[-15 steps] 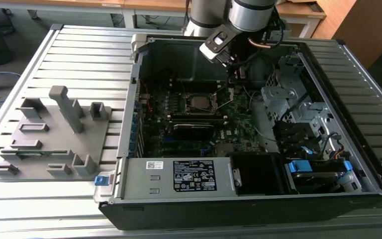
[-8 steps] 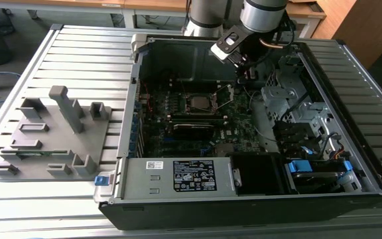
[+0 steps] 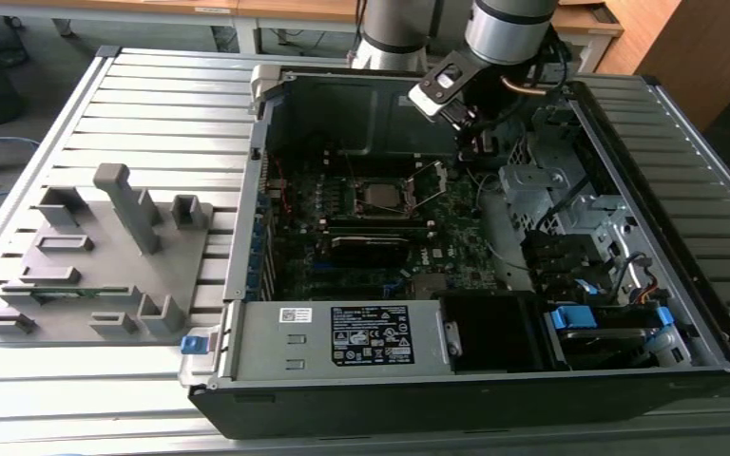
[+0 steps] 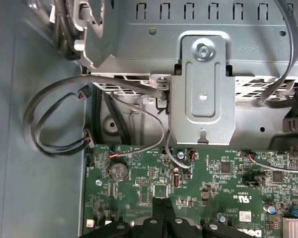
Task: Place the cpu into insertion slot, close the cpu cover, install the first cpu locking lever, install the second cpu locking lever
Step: 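Close the cpu cover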
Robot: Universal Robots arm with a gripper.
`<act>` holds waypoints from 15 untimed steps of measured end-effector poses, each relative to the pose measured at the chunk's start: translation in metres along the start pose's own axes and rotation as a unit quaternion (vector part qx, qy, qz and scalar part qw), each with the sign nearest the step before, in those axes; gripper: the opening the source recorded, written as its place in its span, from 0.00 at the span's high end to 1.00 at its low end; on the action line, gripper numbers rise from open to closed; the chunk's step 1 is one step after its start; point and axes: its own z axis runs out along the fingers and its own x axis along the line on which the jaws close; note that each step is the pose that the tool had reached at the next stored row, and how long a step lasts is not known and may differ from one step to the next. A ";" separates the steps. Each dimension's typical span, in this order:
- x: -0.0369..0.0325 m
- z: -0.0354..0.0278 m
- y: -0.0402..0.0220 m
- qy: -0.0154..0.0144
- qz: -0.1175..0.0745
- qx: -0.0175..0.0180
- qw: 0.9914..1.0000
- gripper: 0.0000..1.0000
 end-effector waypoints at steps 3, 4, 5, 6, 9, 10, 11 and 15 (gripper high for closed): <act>-0.0001 0.0027 0.0007 0.000 0.005 0.000 1.000 0.89; -0.0002 0.0038 0.0008 0.000 0.007 0.000 1.000 0.89; -0.0003 0.0052 0.0009 0.000 0.009 0.000 1.000 0.89; -0.0003 0.0066 0.0009 0.000 0.011 -0.001 1.000 0.89; -0.0005 0.0113 0.0009 -0.001 0.016 -0.001 1.000 0.89; -0.0006 0.0129 0.0009 -0.001 0.017 -0.001 1.000 0.89; -0.0007 0.0145 0.0008 -0.001 0.018 -0.001 1.000 0.89; -0.0010 0.0209 0.0007 -0.001 0.023 -0.001 1.000 0.89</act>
